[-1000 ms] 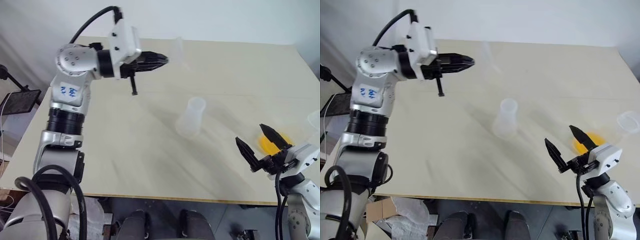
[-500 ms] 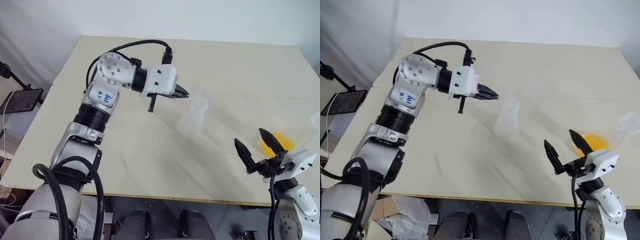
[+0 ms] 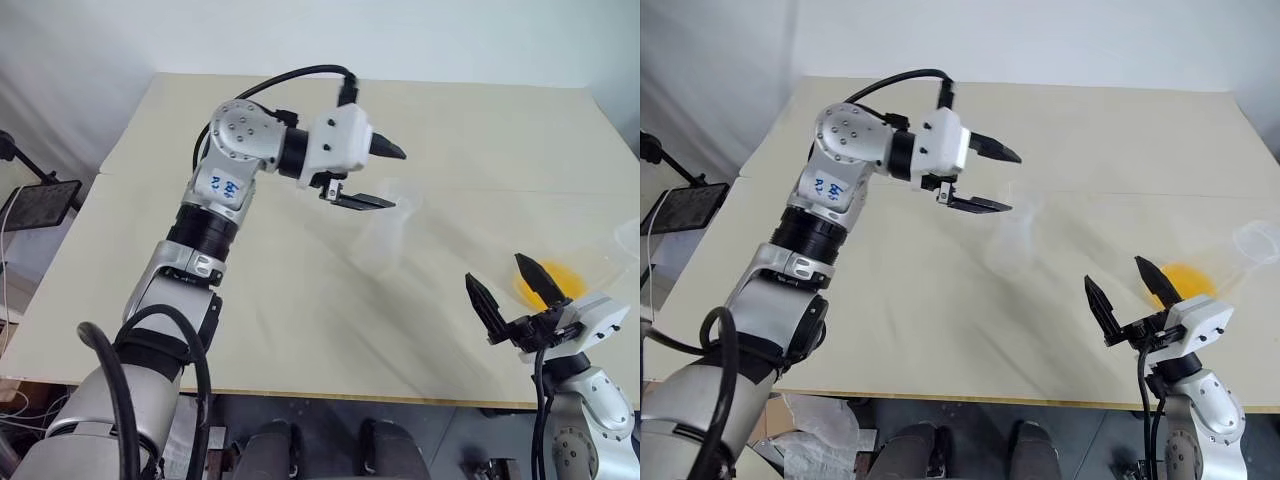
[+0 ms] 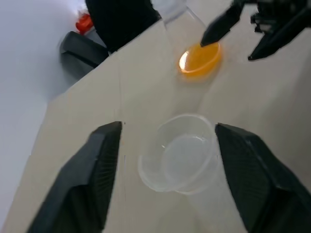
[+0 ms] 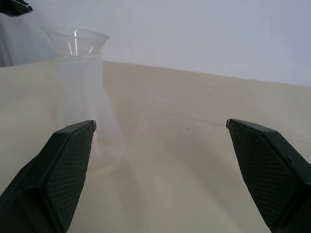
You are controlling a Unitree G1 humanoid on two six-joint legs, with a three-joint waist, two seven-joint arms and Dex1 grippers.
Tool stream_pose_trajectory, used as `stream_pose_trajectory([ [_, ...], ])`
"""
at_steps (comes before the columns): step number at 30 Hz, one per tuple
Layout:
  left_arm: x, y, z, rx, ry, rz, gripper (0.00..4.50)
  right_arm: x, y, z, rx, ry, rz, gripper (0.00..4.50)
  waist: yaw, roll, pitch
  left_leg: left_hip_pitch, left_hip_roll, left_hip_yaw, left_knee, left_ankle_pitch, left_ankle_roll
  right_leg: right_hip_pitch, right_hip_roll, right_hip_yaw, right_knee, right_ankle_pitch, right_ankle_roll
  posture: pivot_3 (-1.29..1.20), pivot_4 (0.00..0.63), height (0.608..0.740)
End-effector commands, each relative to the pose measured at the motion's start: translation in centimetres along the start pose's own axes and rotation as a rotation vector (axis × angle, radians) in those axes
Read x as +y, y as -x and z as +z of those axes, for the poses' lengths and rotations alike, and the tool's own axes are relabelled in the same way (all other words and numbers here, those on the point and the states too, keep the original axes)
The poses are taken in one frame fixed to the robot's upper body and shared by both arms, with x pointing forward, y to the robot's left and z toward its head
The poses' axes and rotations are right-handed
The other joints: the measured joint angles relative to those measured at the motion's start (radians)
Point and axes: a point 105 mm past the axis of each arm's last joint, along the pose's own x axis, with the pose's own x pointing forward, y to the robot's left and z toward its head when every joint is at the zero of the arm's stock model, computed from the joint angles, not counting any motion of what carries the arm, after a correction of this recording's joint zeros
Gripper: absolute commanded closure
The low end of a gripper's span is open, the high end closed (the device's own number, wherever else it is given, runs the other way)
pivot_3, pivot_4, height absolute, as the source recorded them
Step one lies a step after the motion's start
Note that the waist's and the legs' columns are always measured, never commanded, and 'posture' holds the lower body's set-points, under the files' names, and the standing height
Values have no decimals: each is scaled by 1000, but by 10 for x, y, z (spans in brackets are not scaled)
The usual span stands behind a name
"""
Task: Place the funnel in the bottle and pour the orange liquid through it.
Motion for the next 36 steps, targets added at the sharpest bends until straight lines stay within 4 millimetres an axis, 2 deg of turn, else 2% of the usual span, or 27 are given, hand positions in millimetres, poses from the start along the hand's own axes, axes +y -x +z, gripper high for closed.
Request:
stream_pose_trajectory([
  [1, 1, 37, -6, -74, 156, 154, 105, -5, 1, 16, -51, 54, -25, 0, -5, 0, 0, 0, 0, 0, 0, 0, 0, 0, 0, 0, 1, 0, 0, 0, 150, 740],
  [4, -11, 68, -17, -87, 258, 250, 47, -14, 7, 18, -47, 56, -65, 0, -7, 0, 0, 0, 2, -1, 0, 0, 0, 0, 0, 0, 2, 0, 0, 0, 150, 740],
  [8, -38, 110, -36, -55, 347, 408, 47, -38, 24, 29, -62, 116, -179, 0, -5, 1, 0, 0, 5, -2, 1, 0, 0, 0, 0, 1, 3, 0, 0, 0, 150, 740],
  [11, -62, 131, -51, -19, 408, 519, 47, -52, 44, 34, -45, 141, -256, 0, 7, 1, 0, 0, 5, -4, 1, 0, 0, 0, -1, 1, 3, 0, 0, 0, 150, 740],
  [13, -79, 139, -59, 0, 452, 569, 47, -59, 57, 35, -36, 146, -308, 0, 8, 1, 0, 0, 4, -5, 1, 0, 0, 1, -1, 2, 3, 0, 0, 0, 150, 740],
  [15, -101, 136, -62, 6, 496, 560, 47, -65, 71, 35, -24, 156, -364, 0, 6, 1, 0, 0, 4, -5, 1, 0, 0, 2, -1, 4, 3, 0, 0, 0, 150, 740],
  [18, -122, 127, -57, -36, 546, 525, 47, -77, 91, 32, -25, 141, -477, 0, 5, 0, 0, 1, 4, -5, 1, 0, 0, 1, -1, 5, 3, 0, 0, 0, 150, 740],
  [21, -128, 121, -54, -66, 575, 516, 47, -85, 105, 25, -20, 119, -570, 0, 5, 1, 0, 1, 4, -3, 1, 0, 0, 2, -1, 7, 2, 0, 0, 0, 150, 740],
  [24, -128, 118, -52, -74, 578, 511, 47, -90, 110, 20, -3, 131, -615, 0, 1, 4, -2, 2, 4, -2, 0, 0, -1, 1, 0, 9, 3, 0, -1, 0, 150, 740],
  [30, -131, 113, -48, -87, 594, 489, 47, -102, 93, 10, 59, 82, -641, 0, -5, 6, -3, 3, 5, 1, 0, 0, -1, 1, 1, 10, 3, 0, -1, 0, 150, 740],
  [36, -135, 110, -45, -97, 598, 489, 47, -110, 53, 18, 44, 46, -544, 0, -10, 6, -4, 3, 6, 1, 0, 0, -1, 0, 1, 11, 3, -1, -1, 0, 150, 740],
])
